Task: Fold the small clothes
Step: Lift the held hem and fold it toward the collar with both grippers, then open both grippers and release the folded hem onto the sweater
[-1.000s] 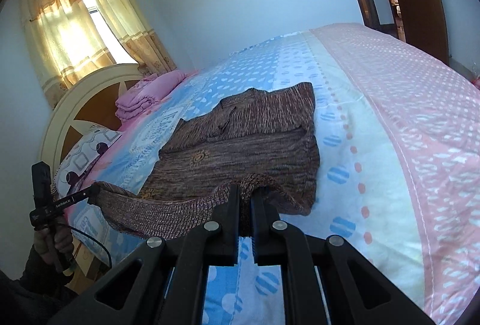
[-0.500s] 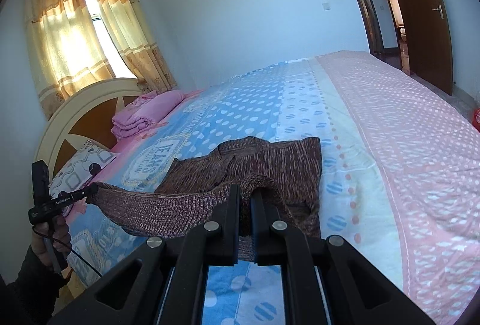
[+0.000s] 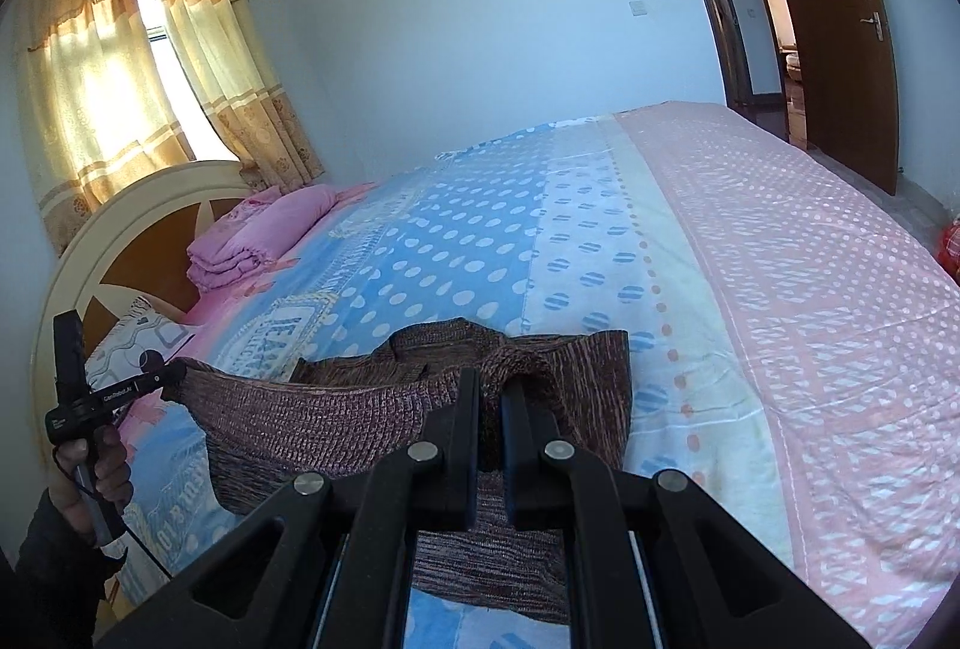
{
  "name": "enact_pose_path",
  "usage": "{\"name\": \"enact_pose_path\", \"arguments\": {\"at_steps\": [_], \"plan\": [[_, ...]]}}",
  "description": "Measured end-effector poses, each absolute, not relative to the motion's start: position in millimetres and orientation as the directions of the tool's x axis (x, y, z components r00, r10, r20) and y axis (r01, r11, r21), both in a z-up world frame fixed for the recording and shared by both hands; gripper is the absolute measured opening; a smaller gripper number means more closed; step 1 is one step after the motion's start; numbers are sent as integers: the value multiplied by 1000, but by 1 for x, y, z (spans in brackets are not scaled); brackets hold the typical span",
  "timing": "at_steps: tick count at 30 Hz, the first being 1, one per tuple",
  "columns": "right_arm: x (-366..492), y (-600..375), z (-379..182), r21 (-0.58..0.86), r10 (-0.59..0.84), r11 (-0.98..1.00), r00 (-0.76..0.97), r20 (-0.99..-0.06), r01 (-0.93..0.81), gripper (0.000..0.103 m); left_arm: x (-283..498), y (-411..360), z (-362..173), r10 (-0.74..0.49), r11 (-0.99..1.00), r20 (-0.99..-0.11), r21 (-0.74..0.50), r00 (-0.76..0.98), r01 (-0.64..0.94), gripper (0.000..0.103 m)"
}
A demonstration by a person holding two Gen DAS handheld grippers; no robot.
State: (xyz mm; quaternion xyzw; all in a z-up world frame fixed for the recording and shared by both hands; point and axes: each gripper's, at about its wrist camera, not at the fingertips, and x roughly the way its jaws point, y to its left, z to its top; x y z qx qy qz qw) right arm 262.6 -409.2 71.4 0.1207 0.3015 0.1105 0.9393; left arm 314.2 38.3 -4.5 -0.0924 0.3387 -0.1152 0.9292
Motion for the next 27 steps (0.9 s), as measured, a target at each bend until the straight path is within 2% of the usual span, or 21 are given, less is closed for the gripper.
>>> {"name": "enact_pose_path", "arguments": {"at_steps": [6,10,13,14,15,17,21,22,24,27], "plan": [[316,-410,44,297,260,950,759,-597,-92,5,363,26,-26,-244,968,-649,-212,720,137,8],[357,-410,2,283,232,958,714,-661,-49,5,399,15,-68,-198,980,-710,-166,675,112,8],[387,-406,-33,251,204,968,660,-723,-24,5,420,4,-104,-121,993,-755,-85,645,86,9],[395,-405,-43,232,187,973,647,-739,-16,6,424,2,-115,-100,995,-766,-61,636,83,10],[401,-405,-52,218,178,976,631,-755,-15,6,423,1,-118,-90,996,-768,-51,634,79,16],[403,-408,-58,223,175,975,630,-757,-2,9,418,4,-121,-87,996,-761,-63,643,61,19],[387,-406,-56,155,134,988,630,-765,-22,62,387,16,-107,-71,997,-721,-33,689,68,57],[381,-401,-56,94,93,995,635,-767,-32,66,375,17,-102,-54,996,-704,8,708,83,60],[371,-388,-54,-39,17,997,646,-763,-72,66,362,14,-101,-14,988,-697,101,717,119,73],[365,-363,-58,-177,-33,971,643,-765,-161,66,352,1,-112,26,959,-695,222,719,179,77]]}}
